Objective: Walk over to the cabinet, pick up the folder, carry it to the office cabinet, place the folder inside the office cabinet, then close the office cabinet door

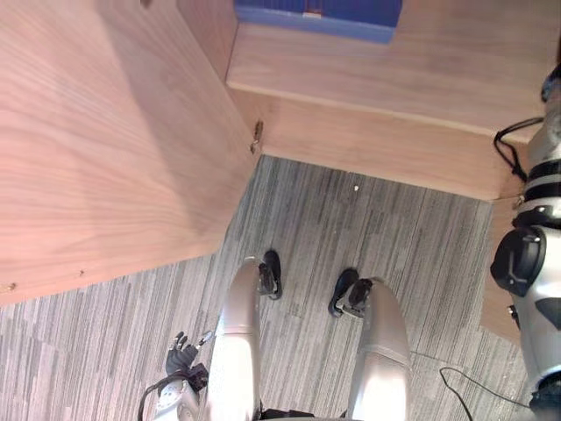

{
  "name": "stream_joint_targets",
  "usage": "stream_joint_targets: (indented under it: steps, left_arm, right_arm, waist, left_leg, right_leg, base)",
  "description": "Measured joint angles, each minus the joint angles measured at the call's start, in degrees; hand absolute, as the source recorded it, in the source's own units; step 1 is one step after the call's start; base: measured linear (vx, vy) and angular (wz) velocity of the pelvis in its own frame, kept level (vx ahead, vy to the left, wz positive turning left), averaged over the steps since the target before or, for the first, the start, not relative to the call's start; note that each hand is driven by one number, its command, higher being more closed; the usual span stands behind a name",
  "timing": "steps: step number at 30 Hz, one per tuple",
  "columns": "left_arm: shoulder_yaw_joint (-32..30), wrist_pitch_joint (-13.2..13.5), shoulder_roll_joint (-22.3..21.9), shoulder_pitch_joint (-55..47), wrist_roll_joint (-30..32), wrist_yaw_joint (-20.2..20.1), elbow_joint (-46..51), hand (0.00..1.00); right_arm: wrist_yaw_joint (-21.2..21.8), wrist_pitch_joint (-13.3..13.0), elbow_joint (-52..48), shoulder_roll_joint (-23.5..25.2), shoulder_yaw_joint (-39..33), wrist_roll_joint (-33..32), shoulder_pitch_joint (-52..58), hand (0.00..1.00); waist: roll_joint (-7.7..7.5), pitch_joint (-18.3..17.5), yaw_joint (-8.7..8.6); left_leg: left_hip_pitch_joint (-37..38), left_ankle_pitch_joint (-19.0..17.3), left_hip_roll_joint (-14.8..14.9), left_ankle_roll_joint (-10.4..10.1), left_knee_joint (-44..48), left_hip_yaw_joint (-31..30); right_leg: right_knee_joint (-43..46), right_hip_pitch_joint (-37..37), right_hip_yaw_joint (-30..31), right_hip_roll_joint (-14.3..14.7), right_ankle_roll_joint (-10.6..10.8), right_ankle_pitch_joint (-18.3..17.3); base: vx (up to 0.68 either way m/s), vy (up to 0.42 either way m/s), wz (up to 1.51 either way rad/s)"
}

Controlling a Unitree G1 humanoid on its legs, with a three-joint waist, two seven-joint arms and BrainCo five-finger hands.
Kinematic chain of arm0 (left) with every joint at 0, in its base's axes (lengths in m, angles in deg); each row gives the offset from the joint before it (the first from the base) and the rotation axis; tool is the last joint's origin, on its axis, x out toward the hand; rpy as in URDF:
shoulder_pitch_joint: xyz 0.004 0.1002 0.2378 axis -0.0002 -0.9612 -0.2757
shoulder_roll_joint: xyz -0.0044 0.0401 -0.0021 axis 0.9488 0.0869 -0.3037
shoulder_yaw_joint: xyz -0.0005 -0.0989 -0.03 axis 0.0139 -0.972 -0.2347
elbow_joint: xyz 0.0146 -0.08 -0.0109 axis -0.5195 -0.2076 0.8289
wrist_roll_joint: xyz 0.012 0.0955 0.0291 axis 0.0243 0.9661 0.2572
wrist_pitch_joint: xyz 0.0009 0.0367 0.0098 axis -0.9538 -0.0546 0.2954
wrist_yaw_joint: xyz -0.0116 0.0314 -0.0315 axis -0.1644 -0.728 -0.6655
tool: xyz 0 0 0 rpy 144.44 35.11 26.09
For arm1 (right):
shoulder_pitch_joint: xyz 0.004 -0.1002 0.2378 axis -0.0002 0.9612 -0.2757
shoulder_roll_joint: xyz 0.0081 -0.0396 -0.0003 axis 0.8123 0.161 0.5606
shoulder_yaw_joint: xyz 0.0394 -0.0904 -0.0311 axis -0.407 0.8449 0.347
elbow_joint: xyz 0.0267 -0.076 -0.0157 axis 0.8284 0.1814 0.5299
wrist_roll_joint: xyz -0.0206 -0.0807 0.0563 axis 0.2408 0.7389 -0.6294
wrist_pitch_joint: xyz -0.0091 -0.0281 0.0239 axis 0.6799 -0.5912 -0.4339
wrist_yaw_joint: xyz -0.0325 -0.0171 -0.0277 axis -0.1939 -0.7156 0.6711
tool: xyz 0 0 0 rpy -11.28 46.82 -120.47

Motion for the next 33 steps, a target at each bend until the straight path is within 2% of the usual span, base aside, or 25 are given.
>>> stream_joint_targets:
  steps: [4, 6, 8, 14, 22, 27, 30, 33]
  left_arm:
    - [0.62, 0.06, 0.14, -1.32, -0.55, -1.08, 1.09, 0.00]
    - [1.01, 0.09, 0.11, -1.71, -0.51, -1.56, 1.08, 0.00]
    - [1.35, 0.11, 0.16, -2.66, -0.47, -2.34, 1.07, 0.00]
    - [1.66, 0.13, 0.24, -4.75, -0.33, -3.06, 1.03, 0.00]
    - [1.74, 0.12, 0.21, -6.19, 0.63, -3.64, 1.01, 0.00]
    - [1.83, 0.14, 0.10, -6.24, 0.75, -3.70, 1.02, 0.00]
    - [1.82, 0.11, -0.20, -6.30, 0.78, -3.83, 0.99, 0.00]
    - [1.67, 0.11, -0.35, -6.31, 1.00, -4.18, 0.51, 0.00]
  right_arm:
    - [1.06, 0.12, -0.01, 5.71, -0.04, 1.48, 7.48, 0.00]
    - [1.44, 0.27, -0.01, 7.10, -0.14, 1.68, 9.82, 0.00]
    - [2.44, 1.26, 0.00, 9.29, -2.35, 3.76, 13.90, 0.00]
    - [3.65, 2.86, 1.08, 11.96, -6.98, 6.01, 19.39, 0.00]
    - [4.64, 5.88, 2.67, 15.88, -13.61, 10.59, 24.07, 0.00]
    - [4.76, 7.09, 2.69, 17.19, -15.33, 13.52, 25.39, 0.00]
    - [5.24, 7.87, 2.65, 19.99, -14.61, 19.45, 28.08, 0.00]
    - [6.10, 8.81, 1.40, 25.90, -8.21, 23.98, 35.41, 0.00]
  waist:
    - [-0.56, -3.79, -0.57]
    - [-0.75, -4.29, -0.88]
    - [-1.79, -6.12, -1.21]
    - [-2.92, -7.94, -1.38]
    - [-3.18, -8.93, -1.02]
    - [-3.20, -9.13, -0.89]
    - [-3.28, -9.18, -0.83]
    - [-4.15, -10.33, -1.17]
  left_leg:
    - [8.05, 2.70, -0.03, -0.34, -9.48, 1.37]
    - [11.71, 4.11, -0.17, -0.45, -13.55, 2.11]
    - [16.67, 6.99, -1.22, -0.74, -21.17, 2.47]
    - [24.39, 12.41, -2.80, -1.66, -34.27, 2.82]
    - [30.96, 16.86, -3.97, -2.75, -45.05, 3.83]
    - [32.92, 18.11, -4.52, -2.79, -48.23, 4.70]
    - [35.04, 18.88, -4.79, -3.02, -50.38, 5.44]
    - [38.13, 18.95, -4.90, -3.09, -52.25, 6.40]
  right_leg:
    - [-10.08, 8.05, -1.61, 1.27, 0.42, 3.32]
    - [-14.18, 11.89, -2.71, 1.45, 0.60, 4.68]
    - [-21.12, 17.01, -4.77, 1.61, 0.62, 6.90]
    - [-32.27, 24.42, -7.98, 2.62, 0.93, 10.98]
    - [-39.68, 29.62, -10.45, 3.58, 1.46, 14.01]
    - [-41.35, 30.78, -10.99, 3.61, 1.51, 14.56]
    - [-42.52, 32.32, -11.09, 3.69, 1.58, 14.92]
    - [-43.82, 34.84, -11.09, 3.94, 1.66, 14.97]
  base:
    - [0.09, 0.045, -0.05]
    - [0.09, 0.045, 0.03]
    - [0.11, 0.031, 0.14]
    - [0.12, -0.009, 0.11]
    - [0.11, -0.014, 0.02]
    - [0.05, -0.023, -0.01]
    - [0.04, -0.028, -0.05]
    - [0.07, -0.029, -0.09]
